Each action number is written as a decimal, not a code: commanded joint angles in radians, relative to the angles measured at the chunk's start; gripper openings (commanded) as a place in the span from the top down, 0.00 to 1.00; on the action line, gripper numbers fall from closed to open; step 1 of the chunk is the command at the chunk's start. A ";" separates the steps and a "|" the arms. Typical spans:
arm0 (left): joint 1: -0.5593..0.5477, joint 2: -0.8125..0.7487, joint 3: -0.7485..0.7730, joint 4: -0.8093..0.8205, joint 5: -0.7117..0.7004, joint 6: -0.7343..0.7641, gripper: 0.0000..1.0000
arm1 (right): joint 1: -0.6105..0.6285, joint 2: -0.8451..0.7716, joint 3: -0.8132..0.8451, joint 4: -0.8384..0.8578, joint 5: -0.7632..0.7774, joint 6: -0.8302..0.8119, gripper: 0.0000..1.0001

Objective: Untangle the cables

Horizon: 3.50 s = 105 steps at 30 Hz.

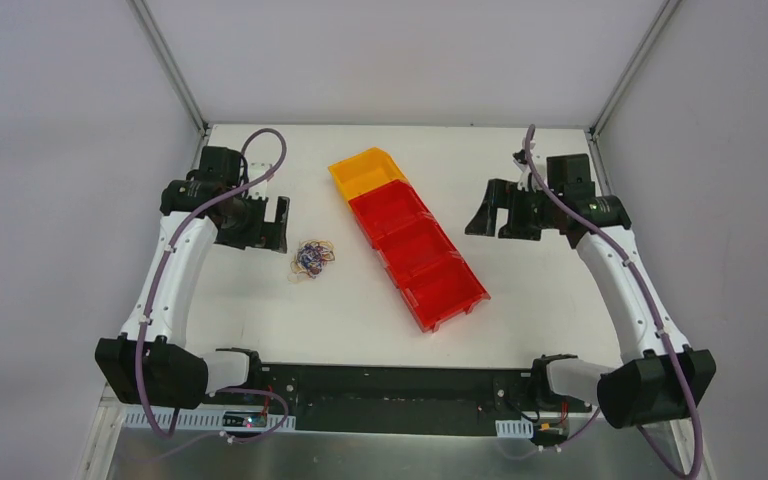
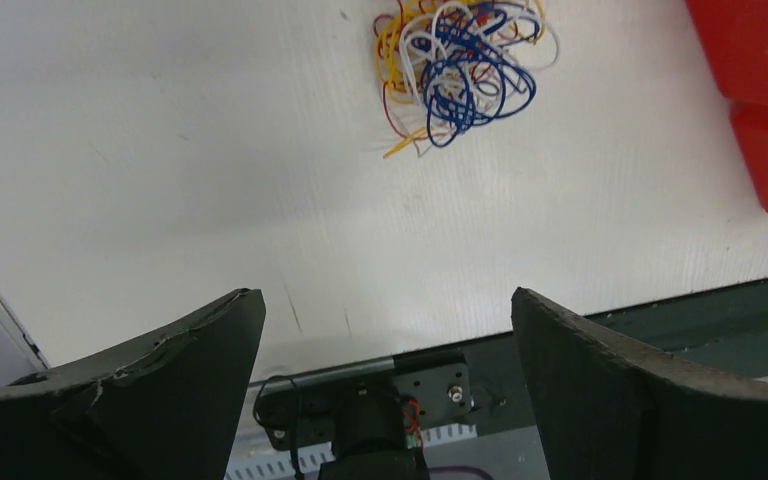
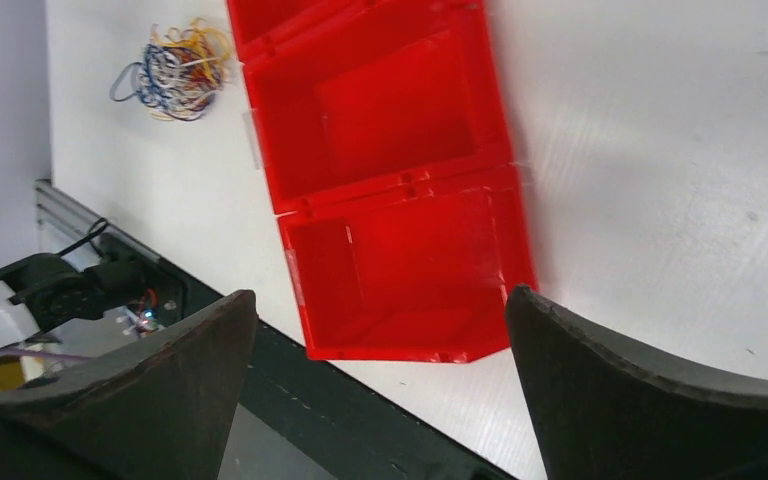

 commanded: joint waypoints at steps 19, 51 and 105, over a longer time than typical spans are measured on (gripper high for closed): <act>-0.020 0.478 0.003 0.287 0.418 -0.053 0.13 | 0.175 0.499 0.440 0.060 -0.209 0.183 0.01; 0.193 0.058 -0.033 0.211 0.970 -0.171 1.00 | 0.567 0.745 0.562 0.555 -0.265 0.475 0.01; 0.562 0.420 0.029 0.288 -0.237 0.346 1.00 | 0.242 0.181 0.278 0.395 -0.443 0.435 1.00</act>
